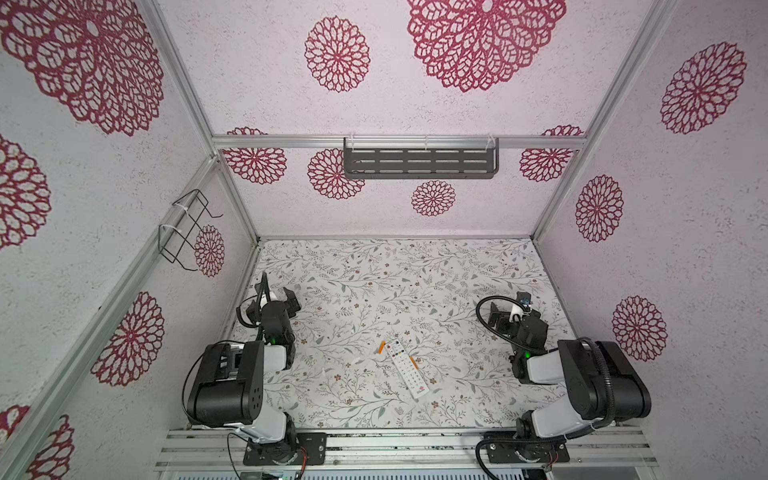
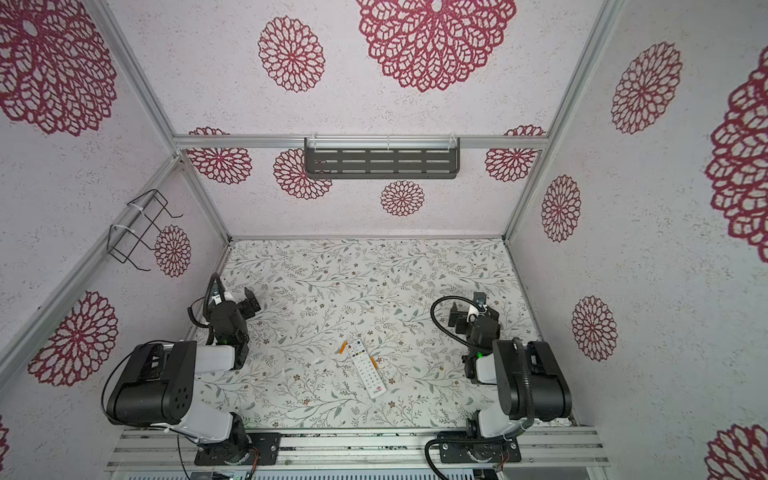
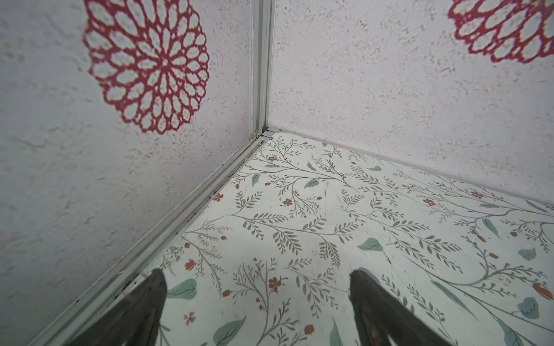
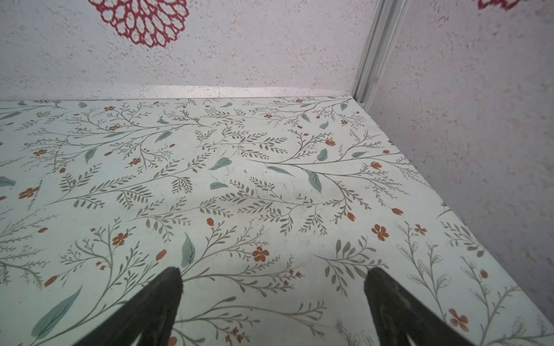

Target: Load the batteries into the remote control

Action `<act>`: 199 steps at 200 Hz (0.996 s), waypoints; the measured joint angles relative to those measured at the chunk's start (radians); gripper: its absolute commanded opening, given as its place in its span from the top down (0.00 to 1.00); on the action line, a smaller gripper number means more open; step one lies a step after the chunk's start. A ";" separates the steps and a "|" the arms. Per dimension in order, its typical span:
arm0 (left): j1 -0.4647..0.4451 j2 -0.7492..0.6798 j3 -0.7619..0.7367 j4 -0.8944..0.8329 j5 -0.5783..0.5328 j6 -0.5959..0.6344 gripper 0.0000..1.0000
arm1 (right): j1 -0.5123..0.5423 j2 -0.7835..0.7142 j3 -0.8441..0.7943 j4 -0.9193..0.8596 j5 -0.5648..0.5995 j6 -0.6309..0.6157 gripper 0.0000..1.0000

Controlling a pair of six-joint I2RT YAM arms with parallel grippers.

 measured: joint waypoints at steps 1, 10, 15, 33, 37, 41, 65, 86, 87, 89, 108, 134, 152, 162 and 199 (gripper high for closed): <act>0.000 0.000 0.000 0.000 0.000 0.000 0.03 | 0.000 0.000 0.000 0.000 0.000 0.000 0.01; 0.000 0.000 0.000 0.000 0.000 0.000 0.03 | 0.000 0.000 0.000 0.000 0.000 0.000 0.01; 0.000 0.000 0.000 0.000 0.000 0.000 0.03 | 0.000 0.000 0.000 0.000 0.000 0.000 0.01; 0.000 0.000 0.000 0.000 0.000 0.000 0.03 | 0.000 0.000 0.000 0.000 0.001 0.000 0.01; 0.000 0.000 0.000 0.000 0.000 0.000 0.03 | 0.000 0.000 0.000 0.000 0.001 0.000 0.01; 0.000 0.000 0.000 0.000 0.000 0.000 0.03 | 0.000 0.000 0.000 0.000 0.001 0.000 0.01; 0.000 0.000 0.000 0.000 0.000 0.000 0.03 | 0.003 0.000 0.000 0.000 0.005 0.000 0.01; 0.000 0.000 0.000 0.000 0.000 0.000 0.03 | 0.004 0.000 0.000 0.000 0.008 0.000 0.01; 0.000 0.000 0.000 0.000 0.000 0.000 0.03 | 0.004 0.000 0.000 0.000 0.008 0.000 0.01; 0.000 0.000 0.000 0.000 0.000 0.000 0.03 | 0.004 0.000 0.000 0.000 0.008 0.000 0.01; 0.000 0.000 0.000 0.000 0.000 0.000 0.03 | 0.005 0.000 0.000 0.000 0.008 0.000 0.01; 0.000 0.000 0.000 0.000 0.000 0.000 0.03 | 0.005 0.000 0.000 0.000 0.009 0.000 0.01; 0.000 0.000 0.000 0.000 0.000 0.000 0.03 | 0.005 0.000 0.000 0.000 0.014 0.000 0.01; 0.000 0.000 0.000 0.000 0.000 0.000 0.03 | 0.005 0.000 0.000 0.000 0.015 0.000 0.01; 0.000 0.000 0.000 0.000 0.000 0.000 0.03 | 0.005 0.000 0.000 0.000 0.015 0.000 0.01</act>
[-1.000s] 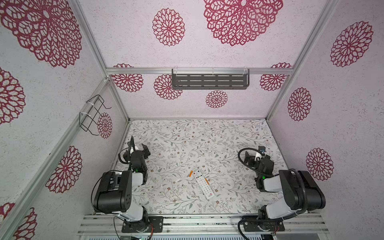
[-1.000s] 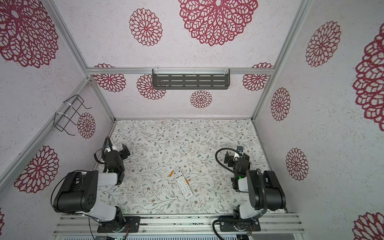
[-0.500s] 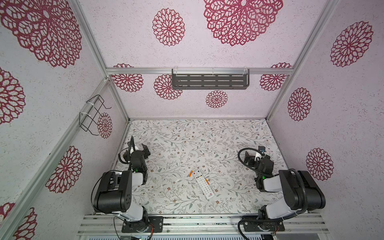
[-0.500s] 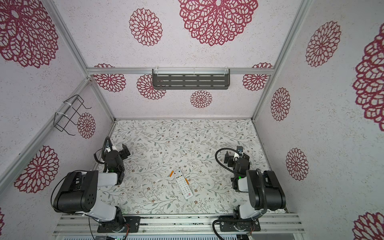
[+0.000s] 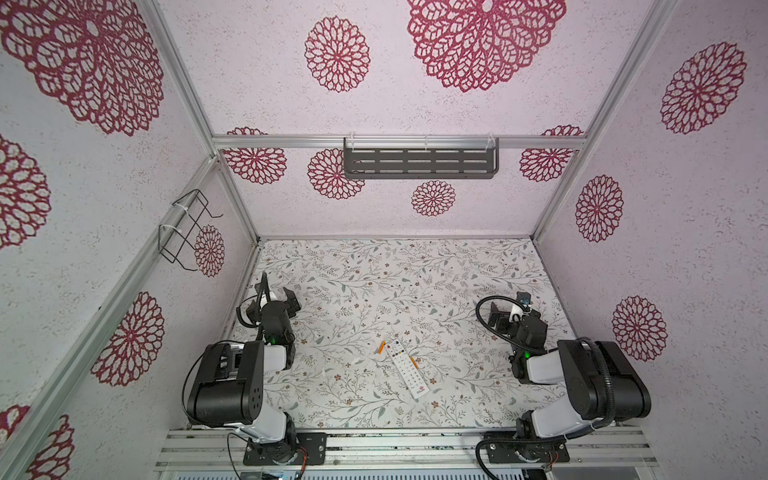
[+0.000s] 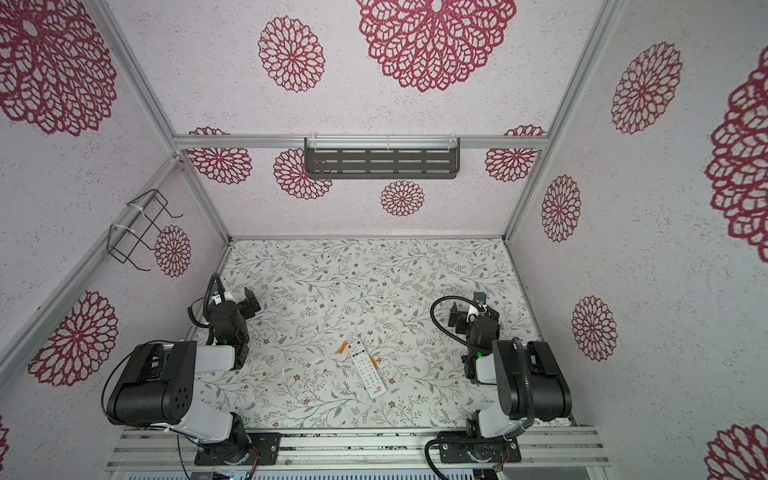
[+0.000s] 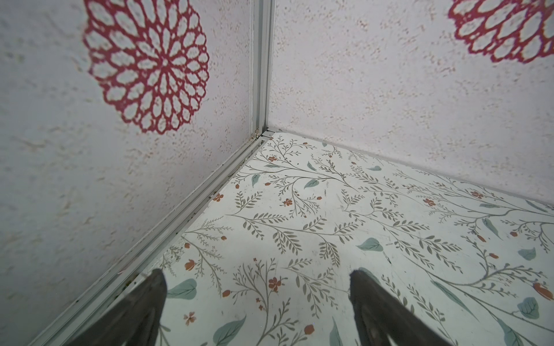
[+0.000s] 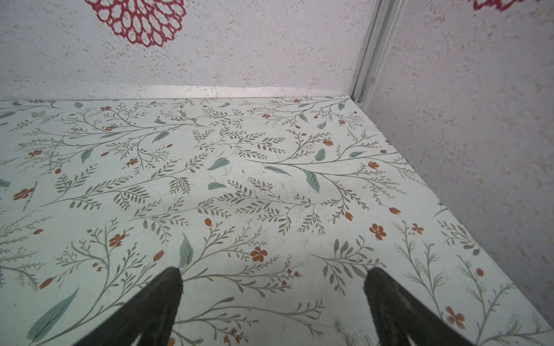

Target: Load the batteries into the remote control

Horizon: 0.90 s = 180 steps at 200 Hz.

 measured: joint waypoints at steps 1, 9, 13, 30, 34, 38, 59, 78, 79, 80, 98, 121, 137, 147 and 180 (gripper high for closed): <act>0.000 0.000 0.000 0.000 0.000 0.000 0.03 | 0.000 0.000 0.000 0.000 0.000 0.000 0.01; 0.000 0.000 0.000 0.000 0.000 0.000 0.03 | 0.000 0.000 0.000 0.000 0.000 0.000 0.01; 0.000 0.000 0.000 0.000 0.000 0.000 0.03 | 0.000 0.000 0.000 0.000 0.000 0.000 0.01; 0.000 0.000 0.000 0.000 0.002 0.001 0.03 | 0.000 0.000 0.000 0.000 0.000 0.000 0.01; 0.000 0.000 0.000 0.000 0.003 0.003 0.03 | 0.000 0.000 0.000 0.000 0.000 0.000 0.01; -0.001 0.000 0.000 -0.001 0.006 0.006 0.03 | 0.000 0.000 0.000 0.000 0.000 0.000 0.01; -0.014 -0.006 0.000 -0.013 0.006 0.023 0.03 | 0.000 0.000 0.000 0.000 0.000 0.000 0.01; -0.030 -0.024 0.002 -0.039 -0.023 0.027 0.03 | 0.000 0.000 0.000 0.000 0.000 0.000 0.01; -0.031 -0.025 0.003 -0.041 -0.026 0.027 0.03 | 0.000 0.000 0.000 0.000 0.000 0.000 0.01; -0.032 -0.027 0.004 -0.045 -0.029 0.028 0.03 | 0.000 0.000 0.000 0.000 0.000 0.000 0.01; -0.050 -0.059 0.032 -0.113 -0.076 0.033 0.03 | 0.000 0.000 0.000 0.000 0.000 0.000 0.01; -0.079 -0.089 0.120 -0.238 -0.161 0.031 0.03 | 0.000 0.000 0.000 0.000 0.000 0.000 0.01; -0.100 -0.105 0.188 -0.339 -0.210 0.017 0.03 | 0.000 0.000 0.000 0.000 0.000 0.000 0.01; -0.115 -0.114 0.233 -0.417 -0.242 -0.002 0.03 | 0.000 0.000 0.000 0.000 0.000 0.000 0.01; -0.151 -0.124 0.436 -0.776 -0.282 -0.130 0.03 | 0.024 -0.005 0.000 -0.001 0.012 -0.010 0.01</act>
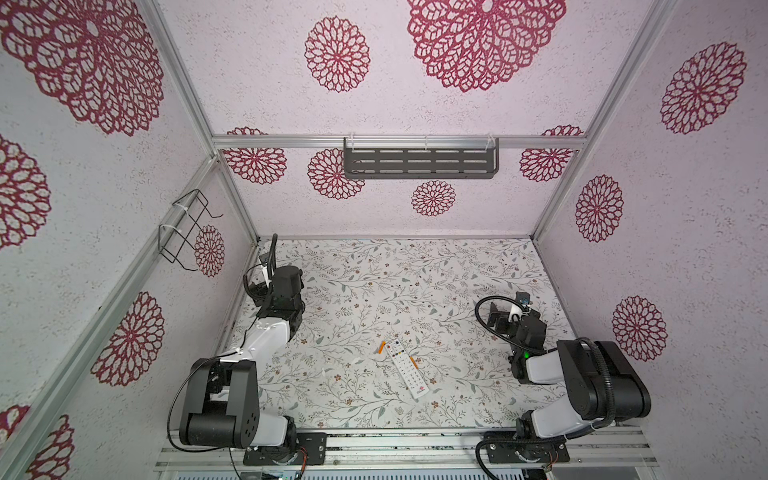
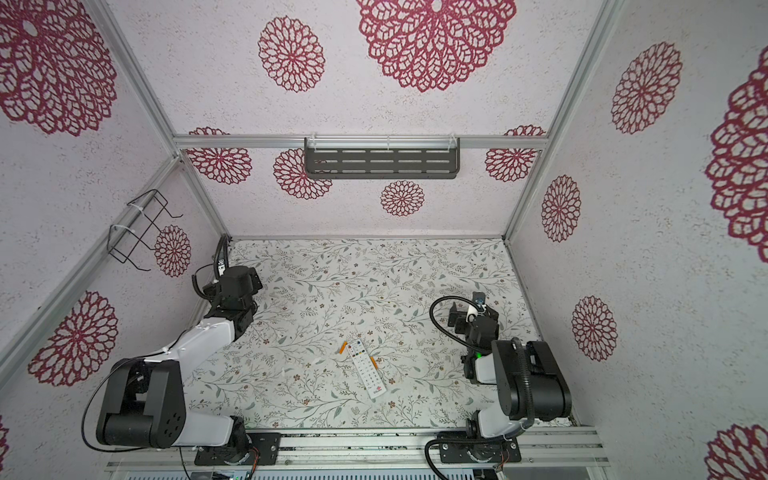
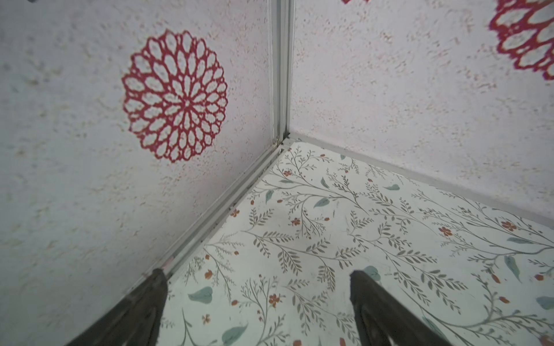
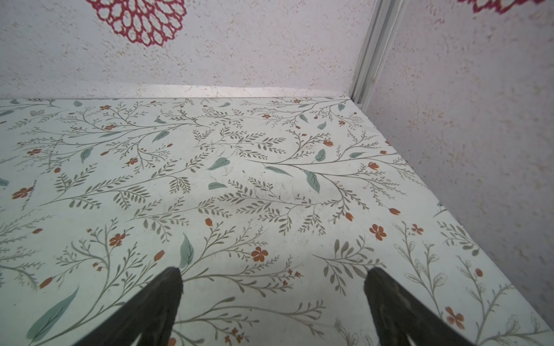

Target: Load the batteries into the remote control

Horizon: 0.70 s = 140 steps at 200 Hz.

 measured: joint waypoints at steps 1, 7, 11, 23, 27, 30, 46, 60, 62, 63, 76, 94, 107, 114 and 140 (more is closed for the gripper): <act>0.000 0.000 0.005 -0.009 -0.001 -0.002 0.03 | 0.001 0.000 0.000 0.000 0.000 0.000 0.01; -0.006 0.000 0.045 -0.073 -0.002 -0.027 0.03 | 0.010 -0.005 0.000 -0.001 0.002 -0.002 0.01; -0.010 0.000 0.071 -0.113 -0.003 -0.042 0.03 | 0.014 -0.010 0.000 -0.002 0.003 -0.003 0.01; -0.026 0.000 0.143 -0.229 -0.004 -0.081 0.03 | 0.029 -0.039 0.000 -0.026 0.004 -0.014 0.01; -0.032 -0.001 0.156 -0.253 -0.004 -0.087 0.03 | 0.036 -0.056 0.000 -0.044 0.004 -0.019 0.01; -0.038 -0.002 0.169 -0.276 -0.005 -0.095 0.03 | 0.041 -0.069 0.002 -0.058 0.005 -0.024 0.01; -0.079 -0.013 0.205 -0.378 0.001 -0.122 0.03 | 0.070 -0.138 0.044 -0.183 0.014 -0.038 0.01; -0.113 -0.032 0.212 -0.449 0.027 -0.137 0.03 | 0.104 -0.183 0.123 -0.312 0.019 -0.042 0.01; -0.117 -0.035 0.213 -0.461 0.034 -0.140 0.03 | 0.109 -0.189 0.137 -0.332 0.019 -0.042 0.01; -0.118 -0.036 0.213 -0.464 0.035 -0.141 0.03 | 0.111 -0.191 0.142 -0.338 0.019 -0.041 0.01; -0.142 -0.061 0.214 -0.523 0.077 -0.154 0.03 | 0.150 -0.229 0.220 -0.454 0.019 -0.030 0.01; -0.161 -0.104 0.213 -0.590 0.144 -0.171 0.03 | 0.222 -0.275 0.296 -0.600 0.025 0.004 0.01; -0.166 -0.144 0.206 -0.625 0.197 -0.178 0.03 | 0.278 -0.304 0.335 -0.708 0.023 0.037 0.01; -0.168 -0.167 0.200 -0.642 0.227 -0.179 0.03 | 0.313 -0.319 0.352 -0.769 0.024 0.060 0.01; -0.169 -0.252 0.179 -0.717 0.349 -0.179 0.03 | 0.435 -0.358 0.384 -0.971 0.017 0.145 0.01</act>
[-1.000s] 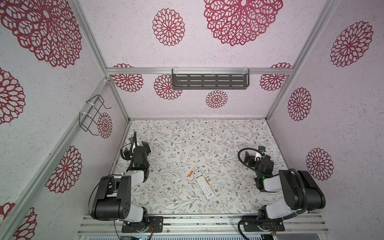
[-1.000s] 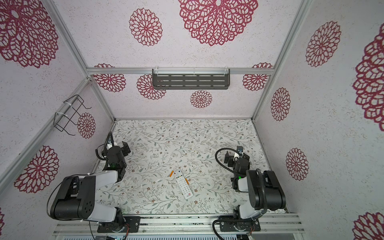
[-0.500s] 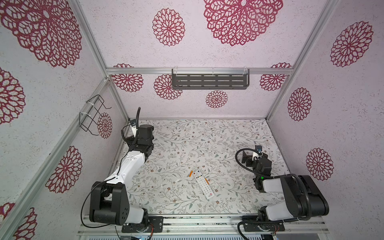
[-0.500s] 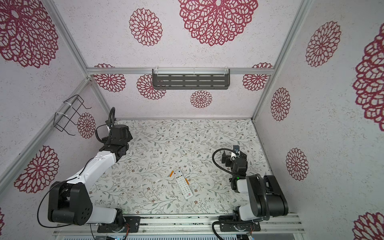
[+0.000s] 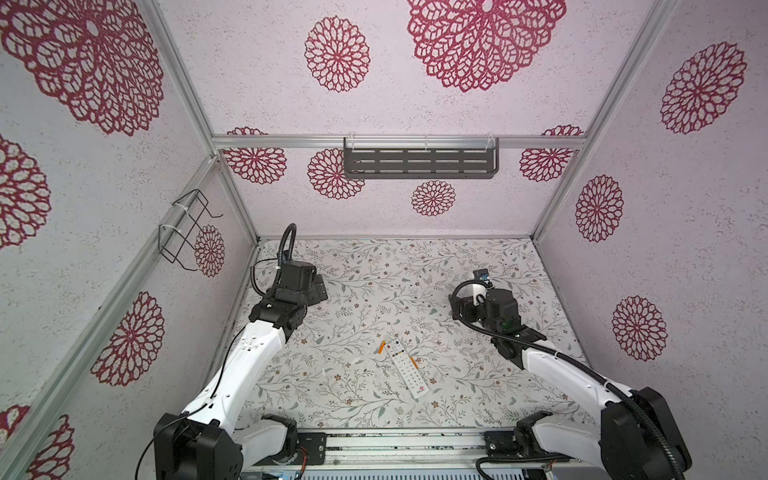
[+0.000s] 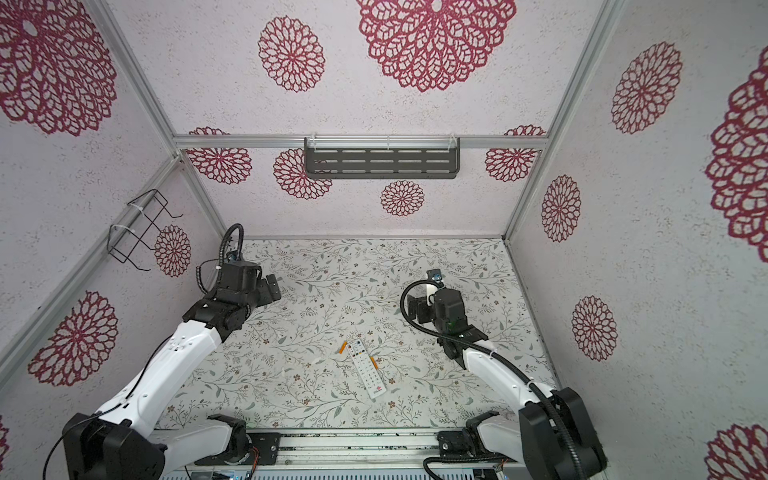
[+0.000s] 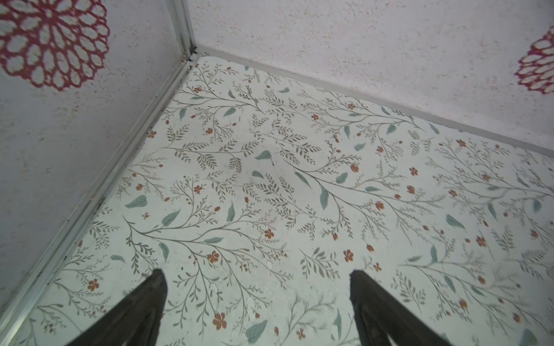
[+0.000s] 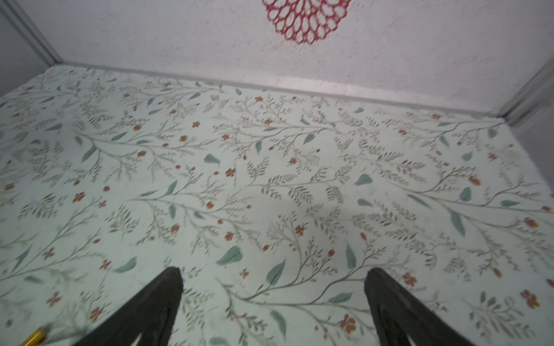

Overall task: Load the batteries into the remote control
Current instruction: 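Lower the right gripper onto the white remote and grasp it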

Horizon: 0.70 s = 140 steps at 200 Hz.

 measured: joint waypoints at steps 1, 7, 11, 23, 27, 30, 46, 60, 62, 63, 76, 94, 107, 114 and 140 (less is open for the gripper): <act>0.000 -0.002 0.000 -0.003 0.004 0.000 0.03 | 0.004 -0.001 0.000 -0.006 0.000 0.002 0.01; 0.000 -0.017 -0.002 -0.023 0.031 0.003 0.03 | 0.034 -0.009 0.002 -0.050 -0.002 0.020 0.01; 0.000 -0.026 -0.002 -0.037 0.048 0.007 0.03 | 0.059 -0.014 0.003 -0.083 0.000 0.032 0.01; -0.001 -0.056 -0.002 -0.078 0.108 0.021 0.03 | 0.127 -0.027 0.004 -0.166 0.000 0.070 0.01; -0.001 -0.067 -0.002 -0.091 0.127 0.031 0.03 | 0.152 -0.031 0.005 -0.192 0.000 0.080 0.01; -0.001 -0.075 -0.002 -0.102 0.143 0.034 0.03 | 0.170 -0.033 0.005 -0.212 0.001 0.090 0.01; -0.001 -0.120 -0.002 -0.145 0.219 0.066 0.03 | 0.273 -0.044 0.006 -0.309 0.008 0.137 0.01; -0.001 -0.161 -0.006 -0.167 0.272 0.084 0.03 | 0.359 -0.053 0.007 -0.375 0.017 0.175 0.01; -0.001 -0.168 -0.008 -0.168 0.281 0.085 0.03 | 0.373 -0.054 0.007 -0.384 0.018 0.181 0.01; -0.001 -0.170 -0.009 -0.169 0.283 0.086 0.03 | 0.378 -0.054 0.007 -0.386 0.019 0.182 0.01; -0.001 -0.204 -0.026 -0.170 0.318 0.093 0.03 | 0.451 -0.060 0.006 -0.420 0.030 0.212 0.01; -0.001 -0.237 -0.063 -0.167 0.357 0.094 0.03 | 0.532 -0.053 0.006 -0.439 0.032 0.248 0.01; -0.001 -0.247 -0.085 -0.165 0.383 0.090 0.03 | 0.584 -0.034 0.006 -0.441 0.035 0.270 0.01; -0.001 -0.248 -0.095 -0.165 0.393 0.087 0.03 | 0.611 -0.014 0.007 -0.441 0.039 0.282 0.01; -0.001 -0.248 -0.100 -0.166 0.406 0.082 0.03 | 0.685 0.089 0.021 -0.450 0.060 0.320 0.01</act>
